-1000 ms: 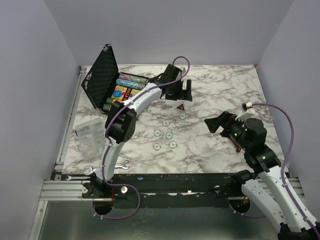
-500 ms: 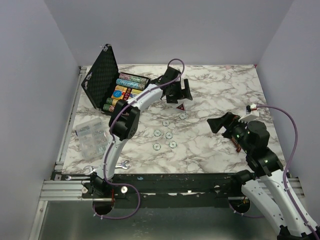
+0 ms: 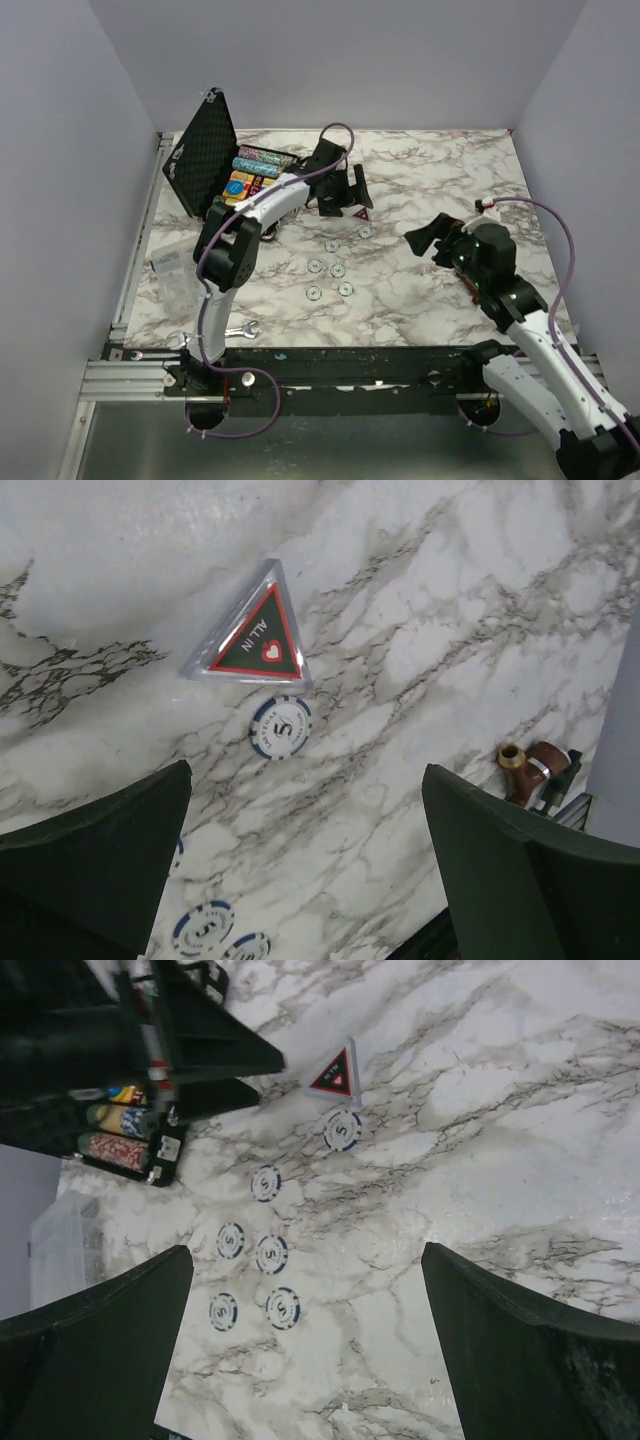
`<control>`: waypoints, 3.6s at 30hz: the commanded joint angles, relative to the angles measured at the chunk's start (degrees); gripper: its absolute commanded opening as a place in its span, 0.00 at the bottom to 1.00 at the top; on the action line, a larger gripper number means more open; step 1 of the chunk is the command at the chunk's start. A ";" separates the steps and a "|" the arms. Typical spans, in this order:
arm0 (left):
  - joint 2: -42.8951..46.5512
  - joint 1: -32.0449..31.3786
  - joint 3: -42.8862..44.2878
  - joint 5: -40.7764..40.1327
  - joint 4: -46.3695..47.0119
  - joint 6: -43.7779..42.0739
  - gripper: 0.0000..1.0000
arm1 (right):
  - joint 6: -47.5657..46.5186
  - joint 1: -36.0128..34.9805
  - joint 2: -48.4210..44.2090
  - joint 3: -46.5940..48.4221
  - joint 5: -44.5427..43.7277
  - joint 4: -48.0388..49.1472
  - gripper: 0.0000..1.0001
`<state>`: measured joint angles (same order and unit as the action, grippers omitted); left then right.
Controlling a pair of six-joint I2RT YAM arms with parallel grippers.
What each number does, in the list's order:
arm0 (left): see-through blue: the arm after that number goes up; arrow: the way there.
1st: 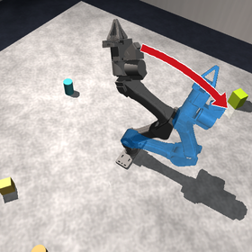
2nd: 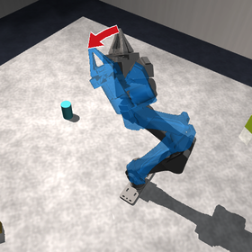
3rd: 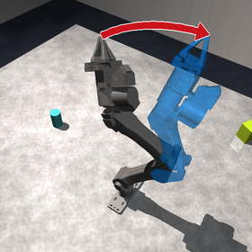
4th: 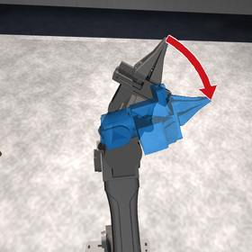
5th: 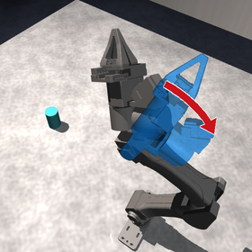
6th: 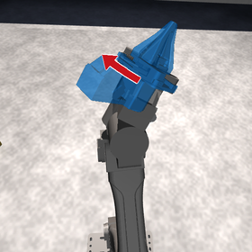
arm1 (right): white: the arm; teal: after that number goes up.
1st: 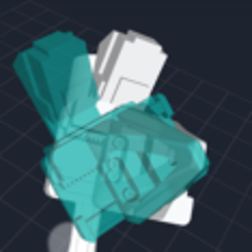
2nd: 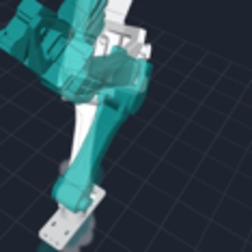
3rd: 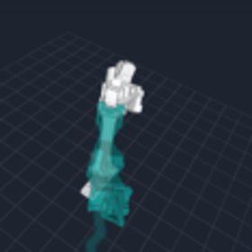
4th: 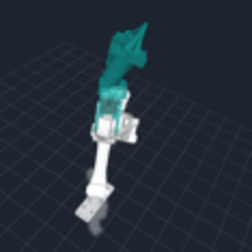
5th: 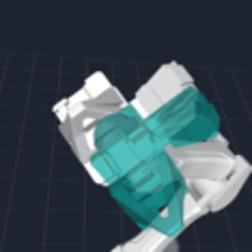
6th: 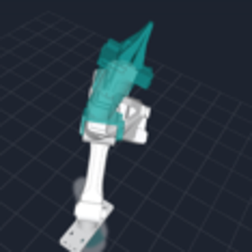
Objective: Pack up texas hold em set
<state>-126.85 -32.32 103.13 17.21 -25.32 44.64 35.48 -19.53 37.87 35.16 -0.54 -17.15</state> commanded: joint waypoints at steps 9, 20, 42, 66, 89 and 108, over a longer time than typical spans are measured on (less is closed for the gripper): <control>30.77 2.34 -7.38 -2.98 -13.45 -18.73 0.99 | 1.69 -0.08 35.49 7.33 3.60 18.86 0.90; 39.86 1.89 -9.47 -8.29 -18.42 -25.60 0.99 | 5.04 -0.16 62.78 23.89 2.74 21.77 0.80; 38.90 -0.07 -9.75 -8.39 -18.80 -24.42 0.98 | -0.19 -6.26 83.22 43.18 -12.35 10.38 0.50; 38.25 0.59 -10.54 -13.26 -18.67 -25.22 0.98 | -0.31 -15.18 72.88 23.08 -10.38 15.66 0.31; 31.85 -1.43 -11.99 -4.72 -16.52 -22.45 0.98 | 2.23 -14.44 48.24 8.03 -1.51 15.02 0.68; 33.60 -2.29 -13.12 -7.28 -15.72 -22.67 0.99 | -1.28 -12.28 53.58 6.44 12.81 20.93 0.69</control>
<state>-94.85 -34.26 89.58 10.87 -41.63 22.11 34.44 -31.70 90.76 42.50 7.03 3.03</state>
